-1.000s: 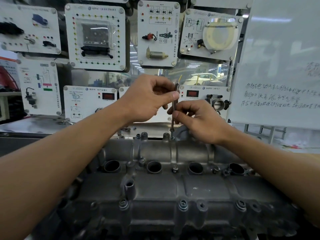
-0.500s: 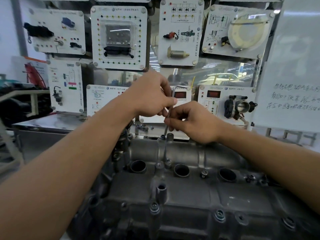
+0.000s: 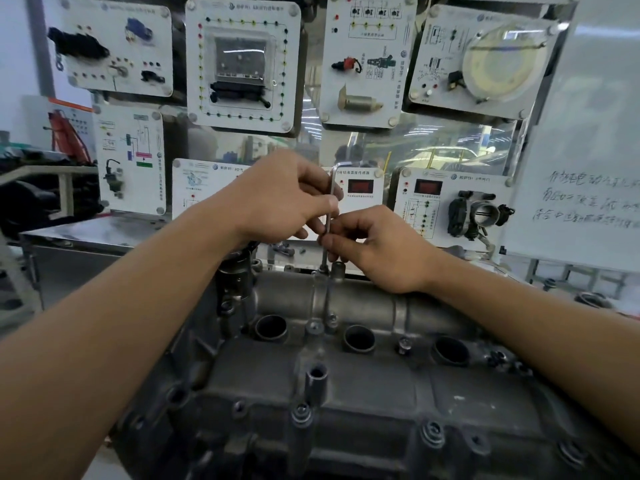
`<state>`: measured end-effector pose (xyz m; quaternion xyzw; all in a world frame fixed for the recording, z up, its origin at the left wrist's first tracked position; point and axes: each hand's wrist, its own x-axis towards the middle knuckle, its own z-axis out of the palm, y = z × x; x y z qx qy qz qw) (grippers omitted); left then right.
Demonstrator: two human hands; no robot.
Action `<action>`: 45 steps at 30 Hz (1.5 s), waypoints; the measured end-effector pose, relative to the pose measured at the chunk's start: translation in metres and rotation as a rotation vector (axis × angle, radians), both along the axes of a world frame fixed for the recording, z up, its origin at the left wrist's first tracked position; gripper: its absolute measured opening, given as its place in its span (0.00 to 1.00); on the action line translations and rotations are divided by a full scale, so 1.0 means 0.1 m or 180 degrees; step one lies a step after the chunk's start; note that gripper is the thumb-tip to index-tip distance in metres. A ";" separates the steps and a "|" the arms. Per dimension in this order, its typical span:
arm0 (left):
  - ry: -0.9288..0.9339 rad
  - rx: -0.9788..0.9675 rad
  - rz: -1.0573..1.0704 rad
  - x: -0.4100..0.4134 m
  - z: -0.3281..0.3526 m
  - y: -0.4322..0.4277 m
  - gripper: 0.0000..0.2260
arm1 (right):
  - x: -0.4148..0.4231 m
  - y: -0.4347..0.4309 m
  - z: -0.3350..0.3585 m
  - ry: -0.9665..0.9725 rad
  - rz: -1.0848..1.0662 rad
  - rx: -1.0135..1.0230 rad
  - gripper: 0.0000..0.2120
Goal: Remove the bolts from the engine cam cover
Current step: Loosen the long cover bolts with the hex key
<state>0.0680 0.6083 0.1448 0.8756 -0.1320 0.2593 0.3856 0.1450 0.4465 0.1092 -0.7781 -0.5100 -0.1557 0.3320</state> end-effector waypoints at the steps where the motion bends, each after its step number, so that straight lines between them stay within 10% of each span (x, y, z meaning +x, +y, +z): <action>1: 0.0025 -0.0090 -0.0036 0.00 -0.02 0.01 0.04 | 0.00 0.00 0.00 0.0018 -0.0013 -0.0020 0.11; 19: -0.0345 0.0191 0.0508 0.14 -0.03 -0.08 0.06 | 0.02 0.08 -0.05 0.0401 -0.0171 0.0690 0.18; 25: 0.0504 -0.0339 0.0153 0.11 0.00 -0.02 0.05 | 0.03 0.07 -0.06 0.0318 -0.0029 0.0595 0.18; 45: 0.0226 -0.0412 -0.0605 0.20 -0.03 0.15 0.05 | 0.07 0.08 -0.06 0.0373 -0.0028 0.0445 0.20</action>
